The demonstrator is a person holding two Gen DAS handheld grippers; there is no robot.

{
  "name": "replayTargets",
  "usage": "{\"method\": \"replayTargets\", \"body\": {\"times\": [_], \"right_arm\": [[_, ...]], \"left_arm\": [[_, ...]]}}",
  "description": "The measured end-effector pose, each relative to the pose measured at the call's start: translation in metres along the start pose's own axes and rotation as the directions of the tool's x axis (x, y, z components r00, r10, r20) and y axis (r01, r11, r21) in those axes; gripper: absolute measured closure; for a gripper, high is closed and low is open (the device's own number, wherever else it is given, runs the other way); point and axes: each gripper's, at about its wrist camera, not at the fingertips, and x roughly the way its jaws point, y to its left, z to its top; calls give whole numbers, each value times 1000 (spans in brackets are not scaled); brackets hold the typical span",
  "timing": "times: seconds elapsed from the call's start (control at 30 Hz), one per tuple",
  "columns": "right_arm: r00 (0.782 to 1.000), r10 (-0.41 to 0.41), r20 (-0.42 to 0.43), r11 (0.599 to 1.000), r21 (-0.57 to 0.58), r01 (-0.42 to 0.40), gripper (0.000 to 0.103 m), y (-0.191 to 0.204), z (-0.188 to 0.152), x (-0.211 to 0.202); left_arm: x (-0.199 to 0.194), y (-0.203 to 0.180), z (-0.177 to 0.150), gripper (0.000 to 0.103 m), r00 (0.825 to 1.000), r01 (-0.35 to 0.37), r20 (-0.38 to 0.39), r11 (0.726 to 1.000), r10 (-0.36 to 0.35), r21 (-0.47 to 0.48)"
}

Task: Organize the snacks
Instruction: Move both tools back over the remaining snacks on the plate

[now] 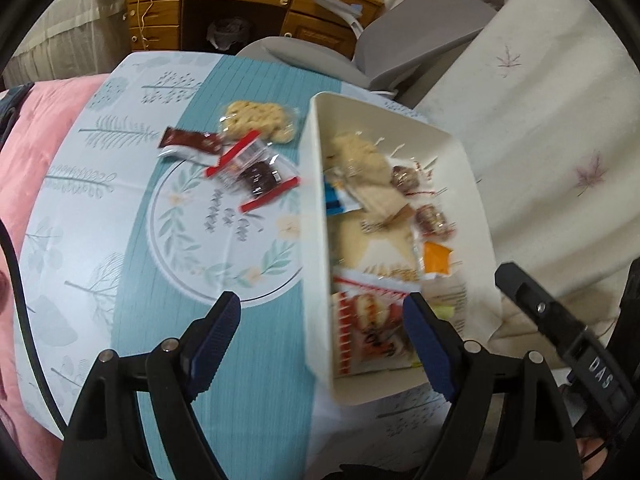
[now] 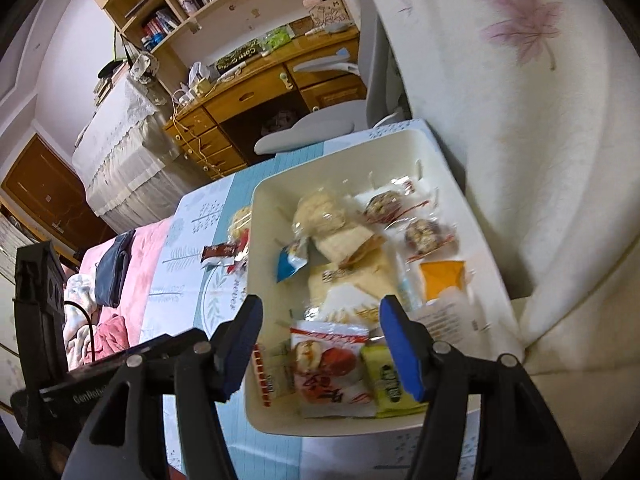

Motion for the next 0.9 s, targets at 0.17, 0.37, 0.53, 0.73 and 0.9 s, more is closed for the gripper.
{"method": "replayTargets", "body": {"times": [0.17,0.37,0.53,0.73,0.9], "right_arm": [[1000,-4,-23,1000,29,5,42,27,-6,13],[1000,-29,-4,996,90,30,42,62,-17,24],[998,-59,-3,987,150,59,42,92,-29,39],[997,-82,-12,975,208,82,42,121,-43,58],[995,-94,-27,960,261,97,42,144,-53,76]], "left_arm": [[-8,26,-3,21,1000,0,-11,998,1,57],[-19,68,-1,21,1000,-3,-31,997,5,76],[-26,110,5,21,999,-16,-47,996,21,89],[-27,158,20,21,996,-45,-72,992,53,115],[-27,186,37,21,995,-47,-80,988,60,149]]}}
